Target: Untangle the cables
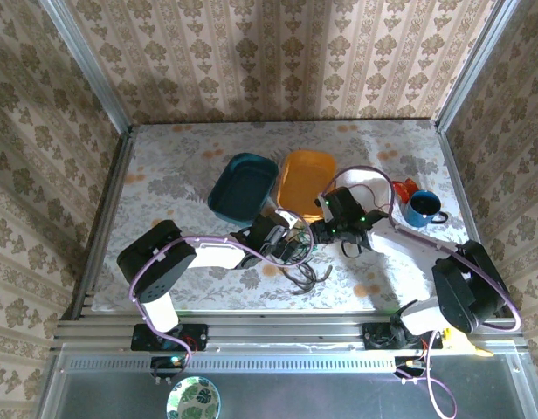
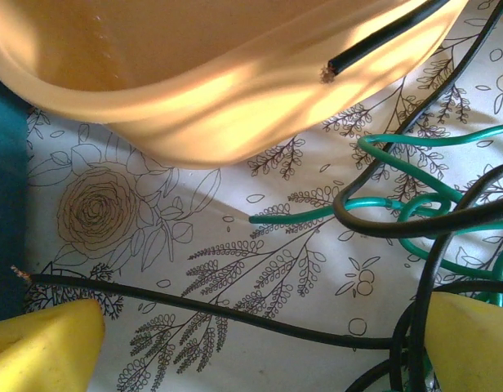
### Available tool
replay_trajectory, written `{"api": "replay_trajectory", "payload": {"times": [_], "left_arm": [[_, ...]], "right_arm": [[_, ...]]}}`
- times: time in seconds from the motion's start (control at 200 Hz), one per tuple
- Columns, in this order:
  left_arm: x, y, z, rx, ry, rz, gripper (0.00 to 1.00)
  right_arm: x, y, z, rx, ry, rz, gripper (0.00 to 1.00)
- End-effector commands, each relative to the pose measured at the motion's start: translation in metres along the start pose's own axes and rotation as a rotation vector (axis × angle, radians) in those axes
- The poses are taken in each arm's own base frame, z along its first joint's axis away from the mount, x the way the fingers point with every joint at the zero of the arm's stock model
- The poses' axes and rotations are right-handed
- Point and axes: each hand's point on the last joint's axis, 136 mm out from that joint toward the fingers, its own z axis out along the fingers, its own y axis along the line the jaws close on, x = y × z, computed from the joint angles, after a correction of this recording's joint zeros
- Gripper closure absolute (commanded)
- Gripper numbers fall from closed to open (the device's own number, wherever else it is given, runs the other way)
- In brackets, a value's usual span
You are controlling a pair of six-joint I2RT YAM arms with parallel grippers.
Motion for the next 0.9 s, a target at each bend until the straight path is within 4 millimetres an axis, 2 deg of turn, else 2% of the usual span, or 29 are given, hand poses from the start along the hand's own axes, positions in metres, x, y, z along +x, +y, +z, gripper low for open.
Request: {"api": "replay_trajectory", "payload": {"times": [0.0,0.27,0.295,0.37,0.46,0.615,0.64,0.78,0.895], "left_arm": [[0.010,-0.003,0.000,-0.001,0.045,0.044,0.00],[0.011,0.001,0.000,-0.027,0.043,0.036,0.00],[0.011,0.003,0.000,-0.036,0.045,0.034,0.00],[0.010,0.006,0.001,-0.052,0.041,0.026,0.00],[0.010,0.006,0.001,-0.055,0.043,0.026,0.00],[0.009,0.007,0.000,-0.065,0.037,0.027,0.00],[0.009,0.008,0.000,-0.065,0.036,0.026,0.00],[0.008,0.008,0.001,-0.066,0.036,0.026,0.00],[0.010,0.007,0.003,-0.059,0.041,0.028,0.00]], "right_arm": [[0.016,-0.005,0.009,0.021,0.081,0.005,0.57],[0.010,-0.011,-0.010,0.069,0.035,-0.004,0.57],[0.003,-0.011,-0.020,0.067,-0.002,-0.006,0.57],[-0.001,-0.009,-0.030,0.061,-0.035,-0.018,0.57],[0.004,-0.006,-0.039,0.038,-0.028,-0.024,0.57],[0.039,-0.005,-0.041,0.017,0.102,0.021,0.57],[0.051,-0.008,-0.042,0.028,0.158,0.038,0.57],[0.090,-0.016,-0.046,0.068,0.328,0.135,0.57],[0.107,-0.021,-0.051,0.091,0.372,0.194,0.57]]}}
